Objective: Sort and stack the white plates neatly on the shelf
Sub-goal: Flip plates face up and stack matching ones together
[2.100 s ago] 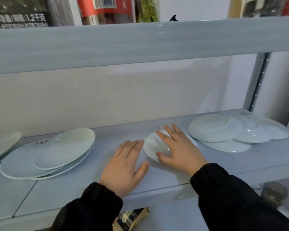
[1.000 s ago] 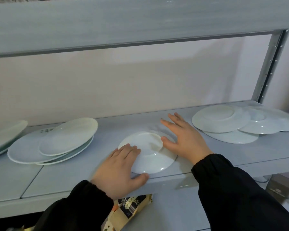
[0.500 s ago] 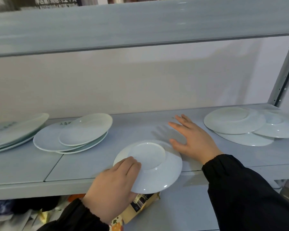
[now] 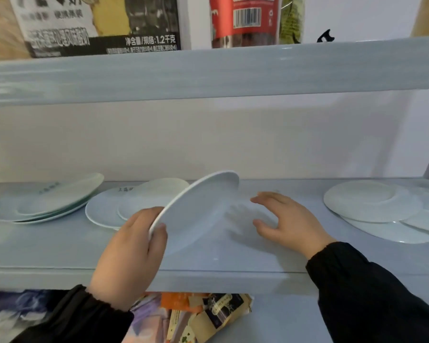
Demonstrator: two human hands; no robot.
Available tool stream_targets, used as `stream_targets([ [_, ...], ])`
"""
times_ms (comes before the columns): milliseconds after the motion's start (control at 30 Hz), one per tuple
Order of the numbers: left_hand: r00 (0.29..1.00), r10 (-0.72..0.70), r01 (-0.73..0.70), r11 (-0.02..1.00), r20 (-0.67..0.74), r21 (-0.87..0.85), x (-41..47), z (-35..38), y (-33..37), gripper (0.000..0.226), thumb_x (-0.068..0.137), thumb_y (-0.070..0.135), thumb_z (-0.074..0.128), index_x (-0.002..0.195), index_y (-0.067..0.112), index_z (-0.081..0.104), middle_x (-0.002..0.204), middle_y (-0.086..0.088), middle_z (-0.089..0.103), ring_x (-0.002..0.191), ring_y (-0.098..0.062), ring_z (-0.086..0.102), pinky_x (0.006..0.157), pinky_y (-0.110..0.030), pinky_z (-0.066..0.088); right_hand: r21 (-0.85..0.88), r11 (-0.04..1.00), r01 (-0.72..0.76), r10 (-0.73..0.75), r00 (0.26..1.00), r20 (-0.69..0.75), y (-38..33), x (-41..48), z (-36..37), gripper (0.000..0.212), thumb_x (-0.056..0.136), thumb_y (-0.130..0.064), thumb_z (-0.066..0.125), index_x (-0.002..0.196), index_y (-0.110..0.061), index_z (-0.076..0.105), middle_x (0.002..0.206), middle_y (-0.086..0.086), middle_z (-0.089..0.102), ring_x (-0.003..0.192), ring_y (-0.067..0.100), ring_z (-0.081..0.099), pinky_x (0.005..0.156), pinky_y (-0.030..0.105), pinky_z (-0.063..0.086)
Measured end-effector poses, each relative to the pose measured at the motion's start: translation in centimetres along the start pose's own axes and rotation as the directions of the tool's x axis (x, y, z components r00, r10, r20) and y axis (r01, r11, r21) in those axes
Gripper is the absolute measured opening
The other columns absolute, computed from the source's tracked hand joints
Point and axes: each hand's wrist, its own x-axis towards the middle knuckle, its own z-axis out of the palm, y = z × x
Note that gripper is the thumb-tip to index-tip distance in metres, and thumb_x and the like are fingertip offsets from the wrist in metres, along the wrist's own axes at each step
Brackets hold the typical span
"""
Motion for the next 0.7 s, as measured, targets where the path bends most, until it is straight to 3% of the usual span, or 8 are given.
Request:
stream_targets([
  [133,0.975,-0.179,0.173,0.983,-0.128,-0.053,1.0,-2.2,-1.5,0.008,0.093,0.015,0.054,0.085,0.016,0.055,0.074,0.004,0.058,0.07,-0.005,0.053,0.058,-0.016,0.037,0.028,0.997,0.07,-0.07,0.998,0.001,-3.3,2.3,0.7,0.068,0.078,-0.067,0.039,0.138,-0.039,0.054,0.145,-0.018,0.048,0.133,0.003,0.042,0.101,0.019,0.035],
  [300,0.868,-0.446,0.401,0.888,-0.217,-0.224,2.3,-5.0,-5.3,0.006,0.089,0.021,0.055,0.094,0.018,0.057,0.08,0.004,0.062,0.076,-0.011,0.058,0.06,-0.031,0.047,0.09,0.983,0.157,-0.157,0.988,-0.01,-7.1,5.2,2.6,0.071,0.076,-0.067,0.039,0.135,-0.034,0.059,0.142,-0.013,0.053,0.132,0.008,0.046,0.107,0.027,0.04],
  [367,0.819,-0.543,0.442,0.804,-0.186,-0.398,2.6,-5.8,-6.7,0.016,0.087,0.023,0.053,0.101,0.02,0.059,0.091,0.002,0.066,0.085,-0.021,0.063,0.063,-0.039,0.055,0.112,0.977,0.179,-0.181,0.984,0.002,-8.5,6.0,3.6,0.071,0.076,-0.067,0.038,0.135,-0.034,0.058,0.141,-0.013,0.053,0.132,0.007,0.046,0.106,0.026,0.039],
  [500,0.752,-0.651,0.455,0.627,-0.103,-0.632,3.9,-5.9,-8.8,0.031,0.09,0.007,0.044,0.116,0.017,0.058,0.104,0.001,0.065,0.093,-0.021,0.064,0.053,-0.022,0.055,0.1,0.969,0.224,-0.23,0.972,0.053,-9.9,6.7,5.6,0.066,0.079,-0.065,0.042,0.136,-0.035,0.057,0.141,-0.015,0.053,0.129,0.006,0.045,0.103,0.023,0.04],
  [700,0.678,-0.73,0.486,0.352,0.091,-0.8,5.6,-3.9,-13.5,0.04,0.088,0.003,0.042,0.126,0.01,0.053,0.119,-0.006,0.061,0.106,-0.029,0.06,0.065,-0.038,0.058,0.039,0.975,0.219,-0.222,0.971,0.087,-8.8,6.8,6.8,0.056,0.082,-0.06,0.043,0.126,-0.031,0.064,0.127,-0.015,0.059,0.119,0.007,0.051,0.091,0.02,0.041],
])
